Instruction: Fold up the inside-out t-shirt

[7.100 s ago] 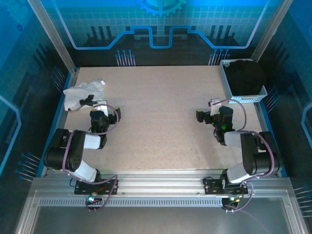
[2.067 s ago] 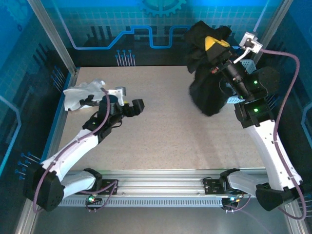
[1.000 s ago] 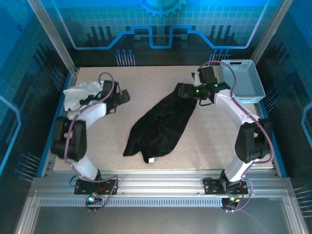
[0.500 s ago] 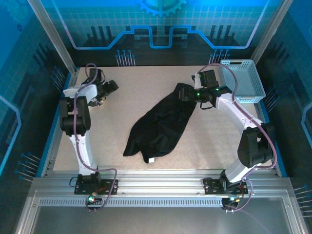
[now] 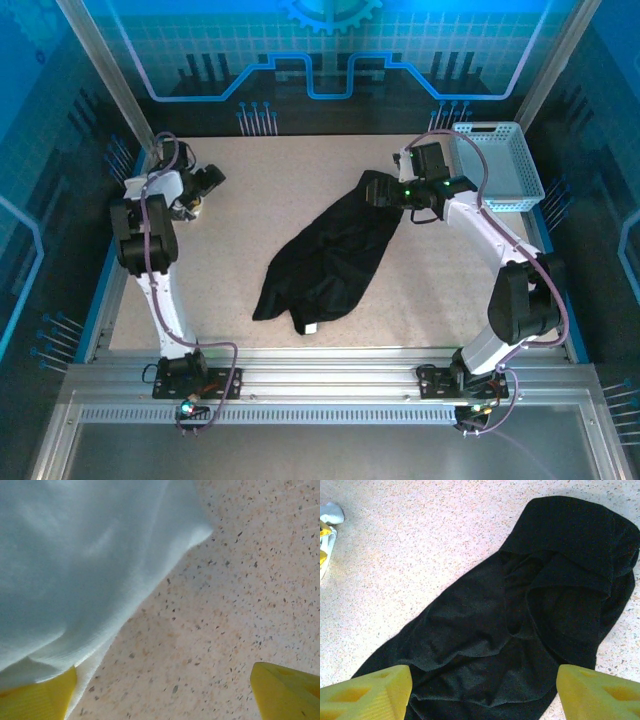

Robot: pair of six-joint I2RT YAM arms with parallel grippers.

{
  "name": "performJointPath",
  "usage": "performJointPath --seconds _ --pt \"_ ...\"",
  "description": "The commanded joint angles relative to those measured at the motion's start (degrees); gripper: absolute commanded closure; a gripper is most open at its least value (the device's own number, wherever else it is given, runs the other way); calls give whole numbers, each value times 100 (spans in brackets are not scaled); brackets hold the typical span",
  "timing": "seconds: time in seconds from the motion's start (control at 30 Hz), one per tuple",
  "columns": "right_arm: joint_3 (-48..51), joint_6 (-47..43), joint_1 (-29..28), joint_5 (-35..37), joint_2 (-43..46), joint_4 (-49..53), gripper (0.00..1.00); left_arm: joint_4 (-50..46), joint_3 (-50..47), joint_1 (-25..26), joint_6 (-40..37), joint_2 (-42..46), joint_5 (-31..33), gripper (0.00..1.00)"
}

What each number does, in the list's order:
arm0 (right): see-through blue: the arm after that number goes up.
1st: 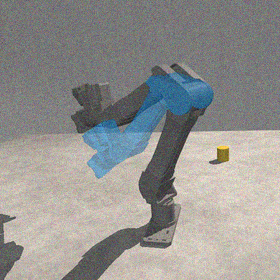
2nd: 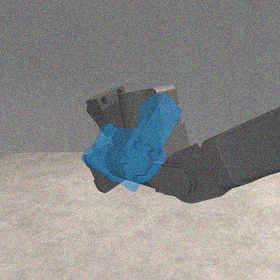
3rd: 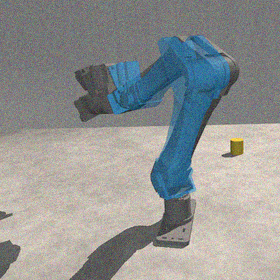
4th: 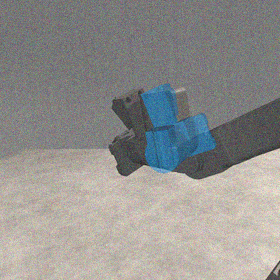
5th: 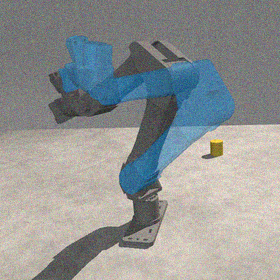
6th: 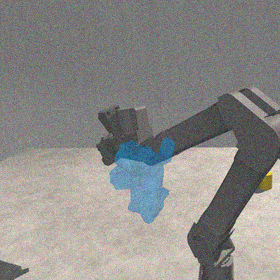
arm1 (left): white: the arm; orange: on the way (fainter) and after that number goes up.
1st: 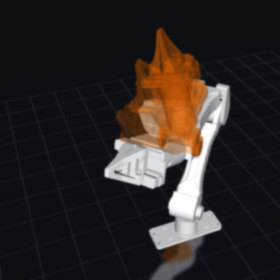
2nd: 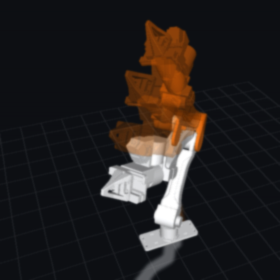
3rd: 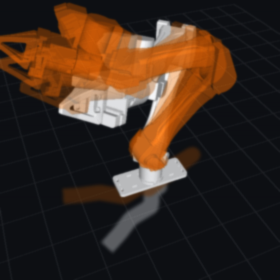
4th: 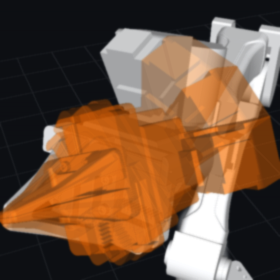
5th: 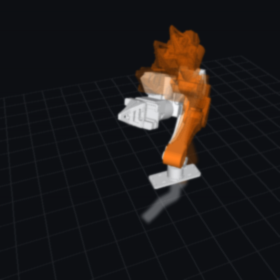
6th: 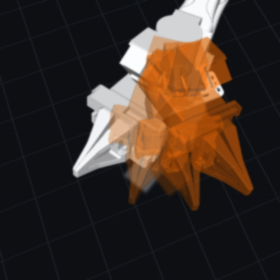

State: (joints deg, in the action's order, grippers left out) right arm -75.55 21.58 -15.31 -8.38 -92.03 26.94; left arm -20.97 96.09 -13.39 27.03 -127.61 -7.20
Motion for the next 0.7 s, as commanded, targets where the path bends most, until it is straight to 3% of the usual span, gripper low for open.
performJointPath --seconds 0.0,0.17,0.33,0.5,0.67 --pt "149 8 28 -32 165 40 23 -274 514 -24 -34 -370 -208 9" --pt "241 -22 31 41 270 98 23 -570 953 -24 -100 -572 -191 10" --pt "367 -106 20 223 307 260 23 -136 328 91 42 114 -554 8" --pt "685 -335 -706 278 450 739 26 747 -1094 503 258 1507 -917 7" --pt "1316 -349 -1903 232 598 1044 27 2020 -3561 1168 937 3288 -931 8"
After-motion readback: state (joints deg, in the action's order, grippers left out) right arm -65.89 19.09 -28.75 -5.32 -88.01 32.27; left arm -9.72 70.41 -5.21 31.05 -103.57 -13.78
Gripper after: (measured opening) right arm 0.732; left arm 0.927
